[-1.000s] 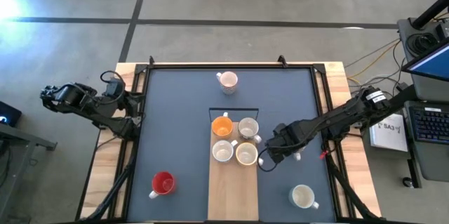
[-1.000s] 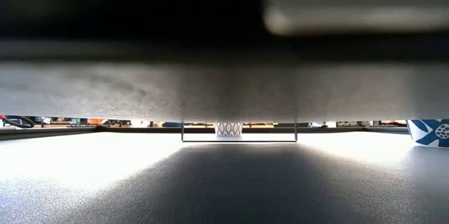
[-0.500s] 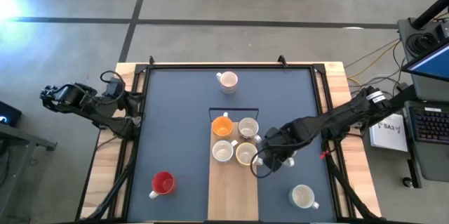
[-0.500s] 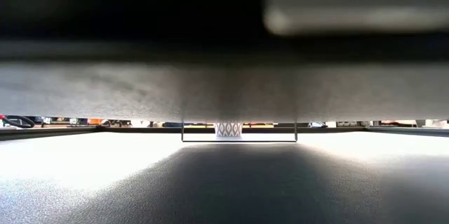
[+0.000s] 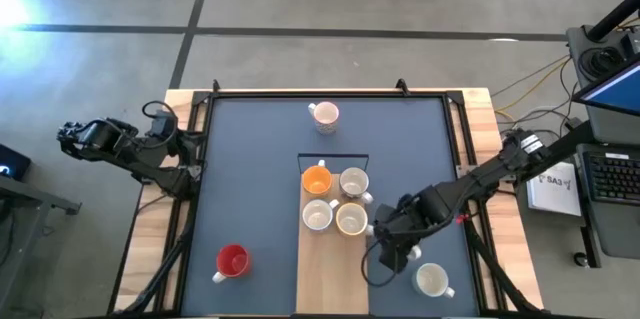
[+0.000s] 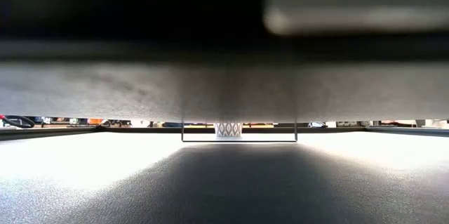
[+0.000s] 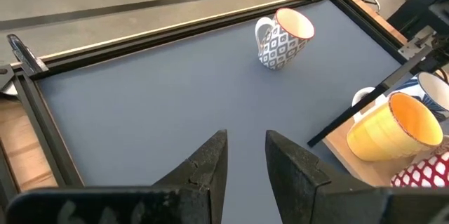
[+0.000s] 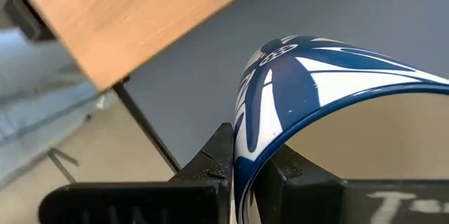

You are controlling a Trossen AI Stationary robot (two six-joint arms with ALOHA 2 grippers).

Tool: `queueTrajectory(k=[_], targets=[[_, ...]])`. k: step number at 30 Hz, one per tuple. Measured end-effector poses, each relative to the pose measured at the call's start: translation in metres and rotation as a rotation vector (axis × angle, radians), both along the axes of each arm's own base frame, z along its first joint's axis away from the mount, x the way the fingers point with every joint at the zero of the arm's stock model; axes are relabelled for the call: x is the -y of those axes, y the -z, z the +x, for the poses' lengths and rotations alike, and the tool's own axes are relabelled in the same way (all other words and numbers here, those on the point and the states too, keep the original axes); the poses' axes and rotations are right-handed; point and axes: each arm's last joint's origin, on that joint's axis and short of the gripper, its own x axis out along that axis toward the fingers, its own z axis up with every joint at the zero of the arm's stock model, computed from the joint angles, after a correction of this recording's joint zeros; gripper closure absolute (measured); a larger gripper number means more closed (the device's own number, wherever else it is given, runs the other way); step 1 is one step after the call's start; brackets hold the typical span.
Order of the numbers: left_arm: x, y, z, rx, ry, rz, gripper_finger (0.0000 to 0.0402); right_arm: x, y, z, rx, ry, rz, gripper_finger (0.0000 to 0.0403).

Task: Place coffee mugs
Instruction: Put the blue mug on the shelf

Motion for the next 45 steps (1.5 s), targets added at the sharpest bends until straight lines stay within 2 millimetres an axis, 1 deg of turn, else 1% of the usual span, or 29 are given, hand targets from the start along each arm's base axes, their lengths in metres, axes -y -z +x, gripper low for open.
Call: queueTrajectory(k=[5, 10, 13, 21, 27, 32, 37, 40, 45], targets=[[0.000, 0.000, 0.000, 0.011, -0.014, -0.009, 0.0322, -0.011, 0.001, 0.007, 0.042, -0.148, -0.023, 0.0380], [0.000, 0.000, 0.000, 0.024, -0.028, -0.024, 0.0322, -0.016, 0.007, 0.014, 0.075, -0.307, -0.054, 0.0379], [0.000, 0.000, 0.000, 0.024, -0.027, -0.024, 0.0322, -0.019, 0.010, 0.017, 0.083, -0.356, -0.063, 0.0379], [0.000, 0.000, 0.000, 0.017, -0.019, -0.022, 0.0322, -0.032, 0.006, 0.031, 0.099, -0.328, -0.046, 0.0383], [0.001, 0.001, 0.000, -0.013, 0.030, -0.046, 0.0322, -0.042, 0.000, 0.044, 0.132, -0.337, -0.033, 0.0383], [0.001, 0.002, -0.001, -0.040, 0.055, -0.043, 0.0322, -0.049, 0.001, 0.057, 0.150, -0.355, -0.044, 0.0383], [0.001, 0.003, -0.002, -0.067, 0.071, -0.031, 0.0322, -0.057, 0.007, 0.070, 0.150, -0.384, -0.052, 0.0383], [0.002, 0.003, -0.002, -0.078, 0.090, -0.031, 0.0322, -0.058, 0.009, 0.073, 0.118, -0.386, -0.082, 0.0383], [0.002, 0.004, -0.002, -0.089, 0.104, -0.032, 0.0322, -0.058, 0.006, 0.077, 0.075, -0.381, -0.164, 0.0383]])
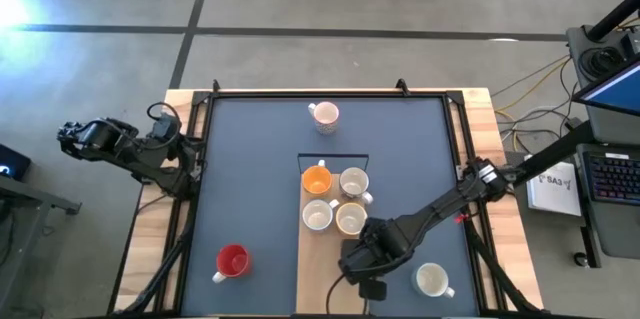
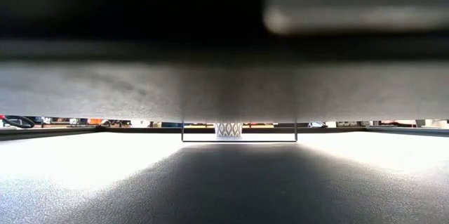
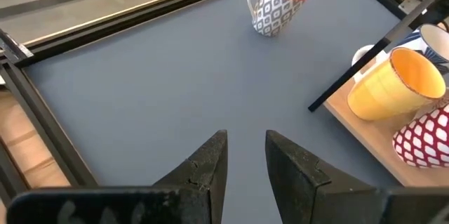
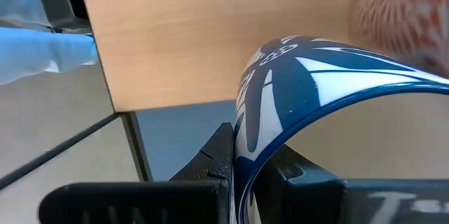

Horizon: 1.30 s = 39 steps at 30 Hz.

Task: Place coffee mugs
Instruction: Put the blue mug on the shelf

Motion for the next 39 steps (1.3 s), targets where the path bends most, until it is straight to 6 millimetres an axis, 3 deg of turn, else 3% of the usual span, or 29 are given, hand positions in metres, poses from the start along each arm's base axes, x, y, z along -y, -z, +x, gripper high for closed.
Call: queueTrajectory(k=[9, 39], targets=[[0.000, 0.000, -0.001, -0.009, 0.014, 0.014, 0.0322, -0.011, 0.005, 0.019, 0.008, -0.044, -0.003, 0.0382], [-0.001, 0.001, -0.002, -0.012, 0.013, 0.012, 0.0322, -0.016, 0.011, 0.028, 0.066, -0.039, 0.005, 0.0374]])
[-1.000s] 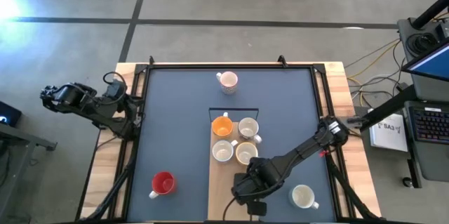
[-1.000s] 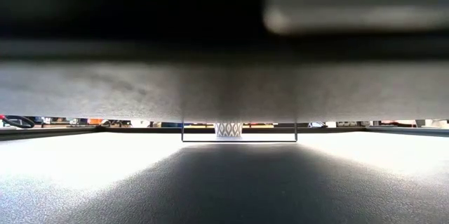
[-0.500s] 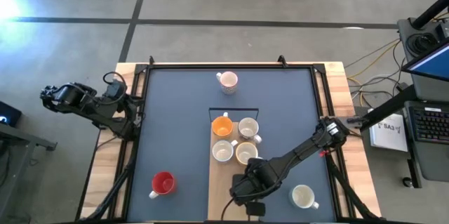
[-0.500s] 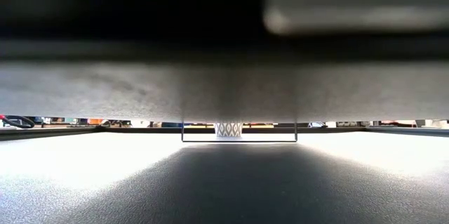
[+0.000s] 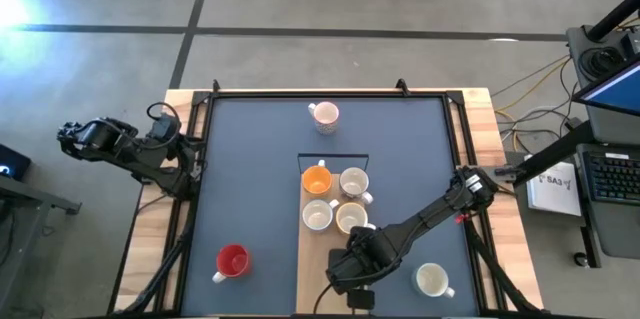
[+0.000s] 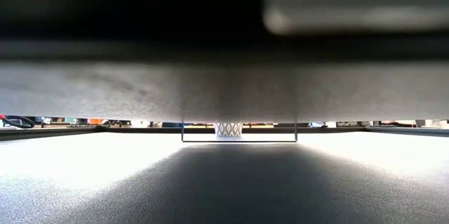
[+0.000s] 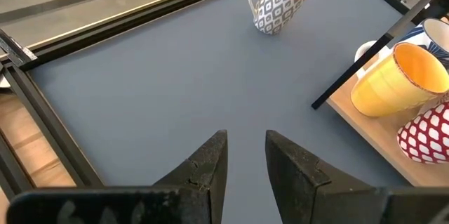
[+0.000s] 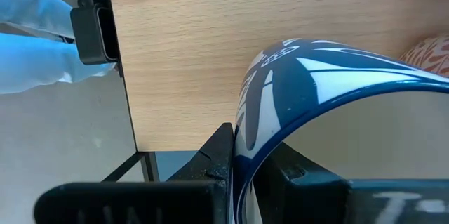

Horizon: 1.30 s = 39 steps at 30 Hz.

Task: Place coffee mugs
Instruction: Put the blue mug on the shelf

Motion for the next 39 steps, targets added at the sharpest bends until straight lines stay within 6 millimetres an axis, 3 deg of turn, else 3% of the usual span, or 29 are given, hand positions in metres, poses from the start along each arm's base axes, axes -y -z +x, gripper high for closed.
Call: queueTrajectory(k=[25, 39], targets=[[0.0000, 0.0000, 0.0000, 0.000, 0.000, 0.000, 0.0322, -0.0002, -0.0008, -0.0017, -0.016, -0.032, 0.017, 0.0385], [0.0000, -0.0001, 0.0000, 0.000, 0.000, 0.000, 0.0322, 0.0011, -0.0069, -0.0039, -0.004, -0.032, 0.026, 0.0297]])
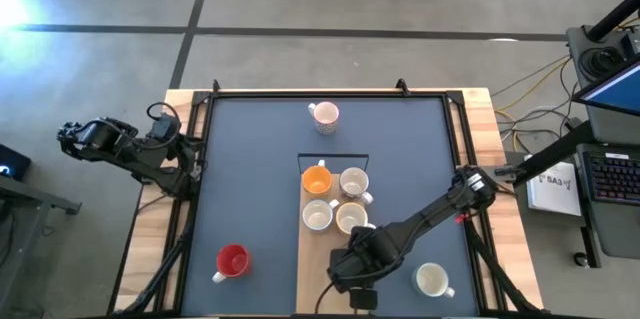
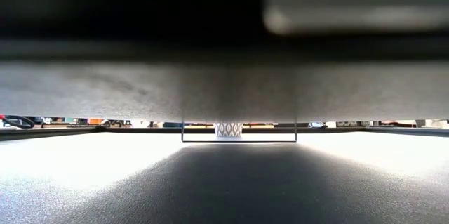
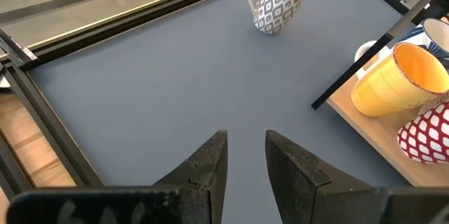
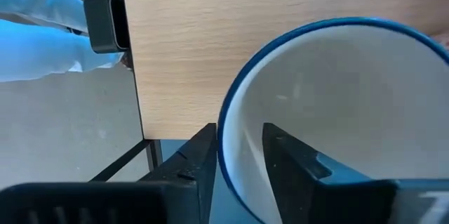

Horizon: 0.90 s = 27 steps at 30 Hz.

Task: Place coffee mugs
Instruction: Put the blue mug on the shelf, then put the red mug on the shelf

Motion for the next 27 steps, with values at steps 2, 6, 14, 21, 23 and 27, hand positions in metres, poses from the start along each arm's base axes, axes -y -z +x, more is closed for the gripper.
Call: queueTrajectory(k=[2, 6, 14, 21, 23, 27], targets=[[0.000, 0.000, 0.000, 0.000, 0.000, 0.000, 0.0322, 0.001, -0.003, -0.001, 0.004, 0.005, 0.004, 0.0295], [0.000, 0.000, 0.000, 0.000, 0.000, 0.000, 0.0322, 0.003, -0.012, -0.005, 0.018, 0.032, 0.021, 0.0299], [0.002, -0.001, 0.002, 0.026, 0.019, -0.064, 0.0322, 0.012, -0.044, -0.018, 0.079, 0.080, 0.060, 0.0312], [0.008, -0.007, 0.014, 0.090, 0.103, -0.144, 0.0322, 0.029, -0.077, -0.036, 0.231, 0.147, -0.053, 0.0307], [0.011, -0.007, 0.018, 0.072, 0.140, -0.186, 0.0322, 0.036, -0.085, -0.042, 0.262, 0.173, -0.113, 0.0306], [0.019, 0.001, 0.030, -0.016, 0.195, -0.298, 0.0322, 0.049, -0.093, -0.055, 0.269, 0.207, -0.252, 0.0305]])
